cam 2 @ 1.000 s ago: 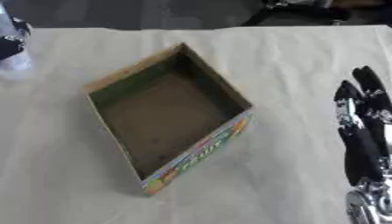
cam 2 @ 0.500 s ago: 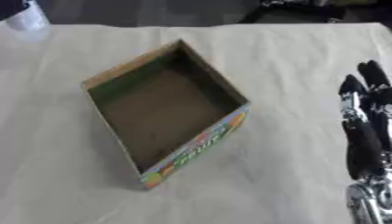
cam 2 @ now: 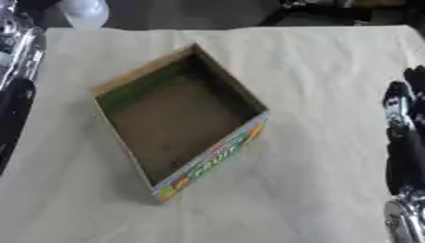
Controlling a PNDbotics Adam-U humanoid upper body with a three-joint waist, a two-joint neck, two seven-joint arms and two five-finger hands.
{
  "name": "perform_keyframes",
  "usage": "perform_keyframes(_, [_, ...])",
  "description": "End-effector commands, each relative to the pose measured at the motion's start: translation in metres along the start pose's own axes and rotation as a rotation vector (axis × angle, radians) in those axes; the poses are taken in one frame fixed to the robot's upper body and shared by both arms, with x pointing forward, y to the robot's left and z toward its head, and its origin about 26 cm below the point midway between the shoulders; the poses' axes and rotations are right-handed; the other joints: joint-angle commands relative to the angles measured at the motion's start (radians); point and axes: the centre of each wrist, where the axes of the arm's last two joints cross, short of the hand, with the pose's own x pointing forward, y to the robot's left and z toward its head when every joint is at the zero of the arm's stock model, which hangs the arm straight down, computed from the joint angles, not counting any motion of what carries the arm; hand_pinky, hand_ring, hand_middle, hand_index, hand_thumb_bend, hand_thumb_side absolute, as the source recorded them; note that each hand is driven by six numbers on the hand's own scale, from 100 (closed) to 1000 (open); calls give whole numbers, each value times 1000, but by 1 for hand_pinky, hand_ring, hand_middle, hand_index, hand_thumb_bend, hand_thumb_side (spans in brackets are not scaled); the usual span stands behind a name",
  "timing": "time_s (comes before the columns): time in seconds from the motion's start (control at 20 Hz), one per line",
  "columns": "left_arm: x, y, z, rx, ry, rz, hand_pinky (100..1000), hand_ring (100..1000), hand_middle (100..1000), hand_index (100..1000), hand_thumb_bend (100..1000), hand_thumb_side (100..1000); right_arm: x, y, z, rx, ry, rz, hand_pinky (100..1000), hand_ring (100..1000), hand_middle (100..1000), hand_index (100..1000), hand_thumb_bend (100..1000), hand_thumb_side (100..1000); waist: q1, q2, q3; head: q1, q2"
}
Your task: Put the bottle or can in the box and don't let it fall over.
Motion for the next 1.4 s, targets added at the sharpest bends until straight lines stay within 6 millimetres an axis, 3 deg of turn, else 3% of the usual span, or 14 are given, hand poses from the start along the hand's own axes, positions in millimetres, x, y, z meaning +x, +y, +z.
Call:
perform_keyframes(0.05, [22, -14, 4, -34, -60, 25, 1000, 706, 718, 100, 100, 100, 9, -6, -3, -27, -11, 19, 1000, 1000, 1000, 1000, 100, 470, 0, -38, 4, -1, 7])
perform_keyframes(0.35, [24, -40, 13, -107, -46, 76, 1000, 704, 720, 100, 100, 100, 8, -7, -2, -44, 37, 34, 1000, 1000, 1000, 1000, 100, 485, 0, -49, 12, -10, 29])
perform_keyframes(0.4, [25, -44, 14, -121, -46, 83, 1000, 704, 720, 101, 148, 100, 8, -7, -1, -47, 49, 37, 1000, 1000, 1000, 1000, 100, 432, 0, -50, 12, -10, 32])
perform_keyframes(0.45, [25, -48, 16, -136, -46, 89, 1000, 704, 720, 101, 100, 100, 7, -8, -1, -49, 61, 41, 1000, 1000, 1000, 1000, 100, 499, 0, -52, 11, -10, 33])
perform_keyframes(0.6, [25, -59, 21, -180, -39, 106, 1000, 703, 721, 101, 100, 100, 7, -8, 0, -58, 92, 51, 1000, 1000, 1000, 1000, 100, 516, 1, -56, 15, -15, 36])
perform_keyframes(1.4, [4, -89, 48, -260, 105, 184, 1000, 701, 728, 110, 100, 100, 2, -17, -2, -105, 143, 83, 1000, 1000, 1000, 1000, 100, 523, 21, -80, 69, -73, 79])
